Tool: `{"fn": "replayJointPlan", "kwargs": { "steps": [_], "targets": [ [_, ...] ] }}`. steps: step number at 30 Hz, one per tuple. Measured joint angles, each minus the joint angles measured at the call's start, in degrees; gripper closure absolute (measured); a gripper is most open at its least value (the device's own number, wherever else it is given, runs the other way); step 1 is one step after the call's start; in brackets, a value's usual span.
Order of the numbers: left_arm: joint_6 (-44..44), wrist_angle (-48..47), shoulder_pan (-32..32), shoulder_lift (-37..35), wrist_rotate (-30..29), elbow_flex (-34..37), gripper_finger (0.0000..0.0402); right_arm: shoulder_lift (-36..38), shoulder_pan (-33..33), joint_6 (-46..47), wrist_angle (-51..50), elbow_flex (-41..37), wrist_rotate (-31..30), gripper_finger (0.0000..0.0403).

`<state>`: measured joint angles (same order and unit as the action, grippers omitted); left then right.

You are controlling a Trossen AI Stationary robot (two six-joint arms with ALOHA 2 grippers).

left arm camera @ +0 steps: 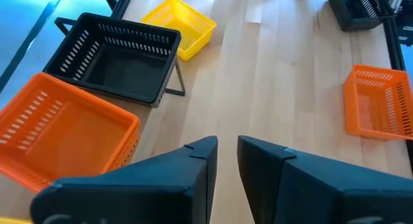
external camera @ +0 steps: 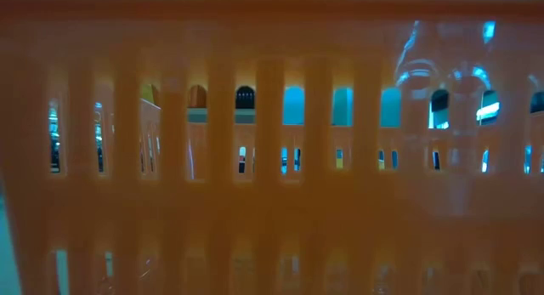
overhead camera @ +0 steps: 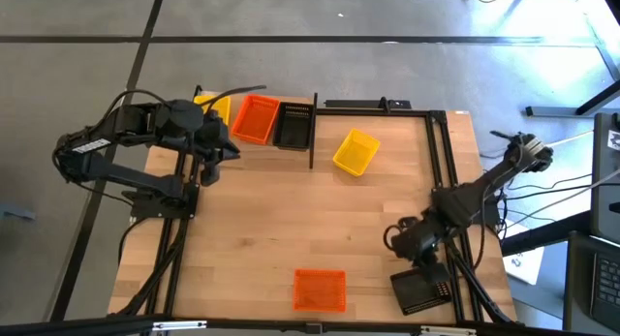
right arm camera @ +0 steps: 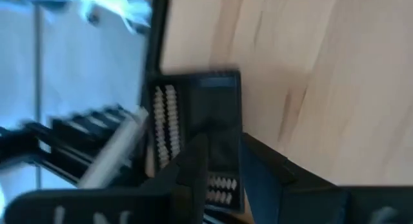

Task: Stack baskets on shelf by color
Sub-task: Stack the black basket on top of the black basket on the shelf

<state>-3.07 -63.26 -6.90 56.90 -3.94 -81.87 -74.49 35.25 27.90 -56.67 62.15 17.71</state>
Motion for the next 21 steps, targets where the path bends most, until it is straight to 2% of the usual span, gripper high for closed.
{"fn": "replayJointPlan", "kwargs": {
  "steps": [9,21],
  "targets": [
    [-1.5,0.0,0.2,0.0,0.0,0.0,0.0347,0.0,3.7,-1.0,8.2,-12.9,0.0,0.0317],
    [-4.5,0.0,0.2,0.0,0.0,0.0,0.0346,-0.5,6.4,-1.4,13.3,-18.0,-0.2,0.0317]
  ]
}}
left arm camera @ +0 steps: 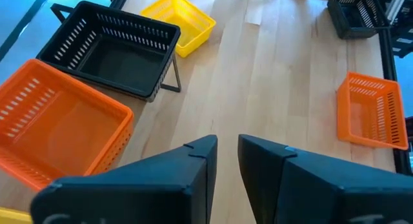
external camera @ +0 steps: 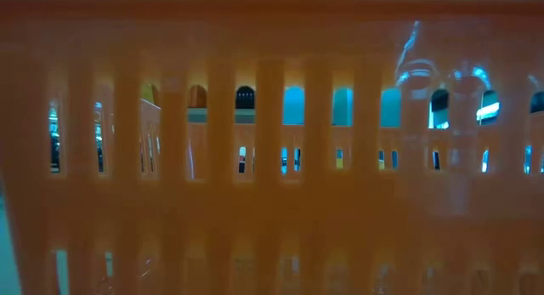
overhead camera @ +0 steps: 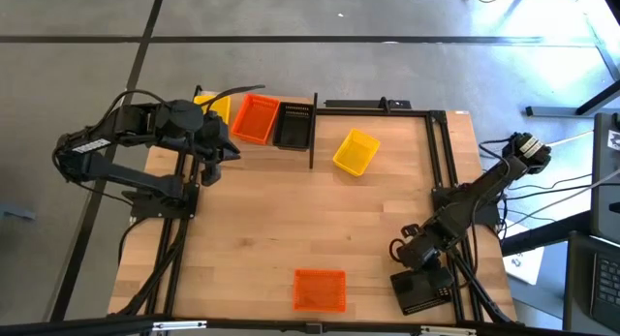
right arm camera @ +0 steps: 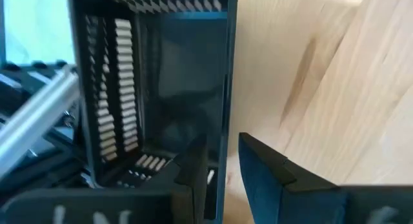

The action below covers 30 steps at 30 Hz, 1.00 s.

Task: Stack baskets on shelf by color
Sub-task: Stack the black basket on top of the black basket on the shelf

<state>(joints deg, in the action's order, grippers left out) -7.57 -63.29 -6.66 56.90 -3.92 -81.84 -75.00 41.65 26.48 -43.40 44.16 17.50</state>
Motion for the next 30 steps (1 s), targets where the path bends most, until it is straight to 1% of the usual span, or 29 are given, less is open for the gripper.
{"fn": "replayJointPlan", "kwargs": {
  "steps": [5,8,10,17,24,27,30],
  "targets": [
    [-1.0,0.0,0.0,0.0,0.0,0.0,0.0346,-0.3,1.2,-0.1,0.5,-1.5,-0.4,0.0317],
    [-1.3,0.0,0.0,0.0,0.0,0.0,0.0346,-0.5,1.9,0.6,1.2,-2.5,-2.7,0.0317],
    [-1.3,0.1,0.0,0.0,0.0,0.0,0.0346,-0.6,2.1,2.8,2.6,-3.6,-3.4,0.0317],
    [-1.5,1.3,0.0,0.0,0.0,0.0,0.0346,-0.7,2.1,11.3,6.7,-8.4,-2.9,0.0317],
    [-1.4,3.1,0.0,0.0,0.0,0.0,0.0346,-0.7,2.1,20.4,15.0,-11.6,-2.9,0.0318],
    [-1.4,3.1,0.0,0.0,0.0,0.0,0.0346,-0.7,2.1,23.4,16.1,-11.7,-3.4,0.034],
    [-1.3,3.0,0.0,0.0,0.0,0.0,0.0346,-0.7,2.0,24.8,15.9,-11.2,-3.4,0.0387]
  ]
}}
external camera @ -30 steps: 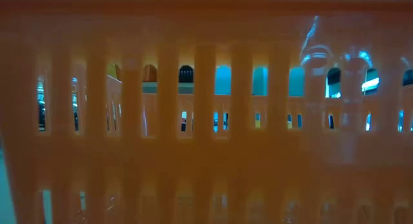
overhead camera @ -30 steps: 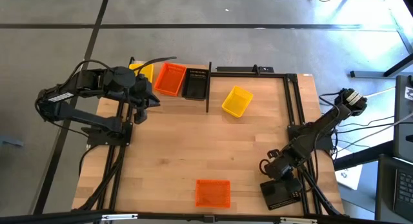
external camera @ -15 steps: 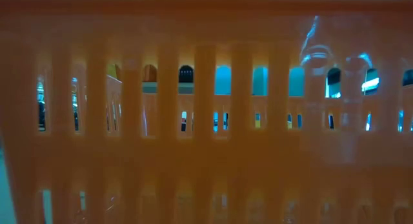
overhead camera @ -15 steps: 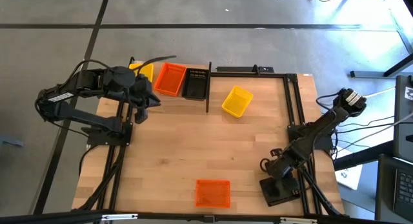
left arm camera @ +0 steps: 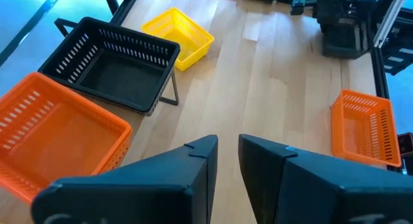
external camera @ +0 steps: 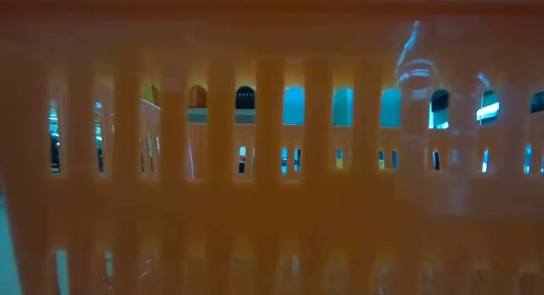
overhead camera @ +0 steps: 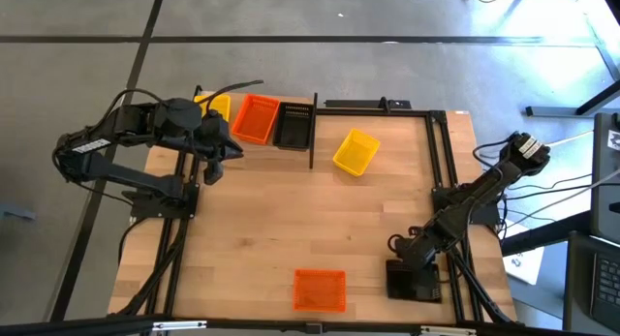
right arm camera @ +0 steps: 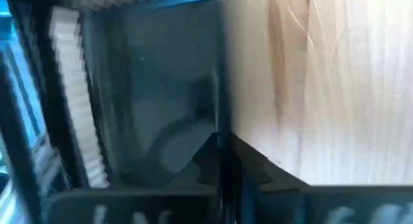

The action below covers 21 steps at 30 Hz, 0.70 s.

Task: Stack baskets on shelf by color
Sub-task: Stack the black basket on top of the black basket on the shelf

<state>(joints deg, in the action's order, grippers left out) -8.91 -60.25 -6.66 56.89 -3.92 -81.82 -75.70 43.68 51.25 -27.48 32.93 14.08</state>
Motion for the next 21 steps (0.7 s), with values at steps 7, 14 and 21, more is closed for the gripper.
{"fn": "replayJointPlan", "kwargs": {
  "steps": [7,14,21],
  "targets": [
    [0.0,0.0,0.0,0.0,0.0,0.0,0.0347,0.0,-1.7,11.2,-1.6,4.1,0.6,0.04],
    [0.5,-0.1,0.0,0.0,0.0,0.0,0.0347,0.0,-6.9,17.8,-10.6,16.9,-0.9,0.0401],
    [0.5,-0.1,0.0,0.0,0.0,0.0,0.0347,0.1,-13.7,23.9,-24.1,35.3,-17.5,0.0402]
  ]
}}
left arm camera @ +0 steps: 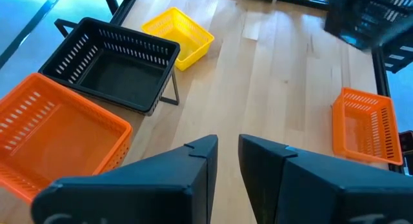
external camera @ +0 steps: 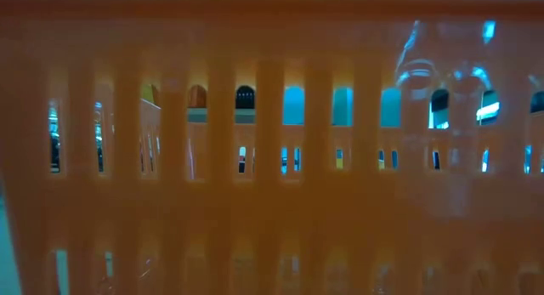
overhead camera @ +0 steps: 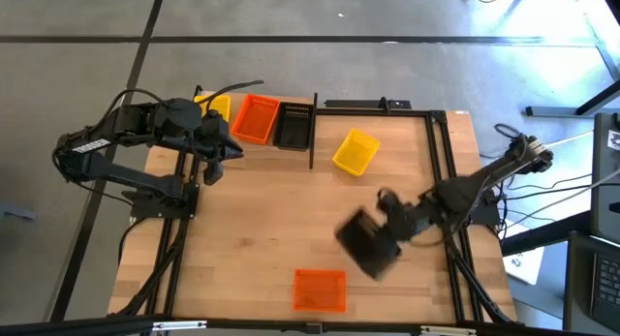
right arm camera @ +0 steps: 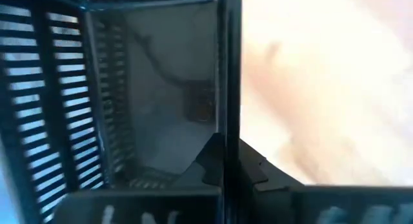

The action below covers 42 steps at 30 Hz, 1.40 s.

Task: Stack baskets on shelf by color
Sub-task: Stack the black basket on top of the black basket on the shelf

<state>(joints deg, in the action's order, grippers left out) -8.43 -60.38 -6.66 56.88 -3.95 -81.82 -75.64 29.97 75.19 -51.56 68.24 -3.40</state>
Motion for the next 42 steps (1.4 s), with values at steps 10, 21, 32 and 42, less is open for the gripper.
{"fn": "replayJointPlan", "kwargs": {
  "steps": [10,21,32,42],
  "targets": [
    [0.0,0.0,0.0,0.0,0.0,0.0,0.0347,0.1,-14.8,14.3,-8.8,14.3,-24.7,0.0403],
    [2.9,0.0,0.0,0.0,0.0,0.0,0.0347,-1.2,-27.7,-4.3,19.2,14.5,-21.9,0.0403],
    [2.7,0.0,0.0,0.1,0.0,0.0,0.0347,-8.3,-38.3,-7.2,25.5,14.5,-14.4,0.0403],
    [2.6,0.0,0.0,0.1,0.0,0.0,0.0347,-13.9,-42.1,-6.5,28.6,14.5,-10.1,0.0403]
  ]
}}
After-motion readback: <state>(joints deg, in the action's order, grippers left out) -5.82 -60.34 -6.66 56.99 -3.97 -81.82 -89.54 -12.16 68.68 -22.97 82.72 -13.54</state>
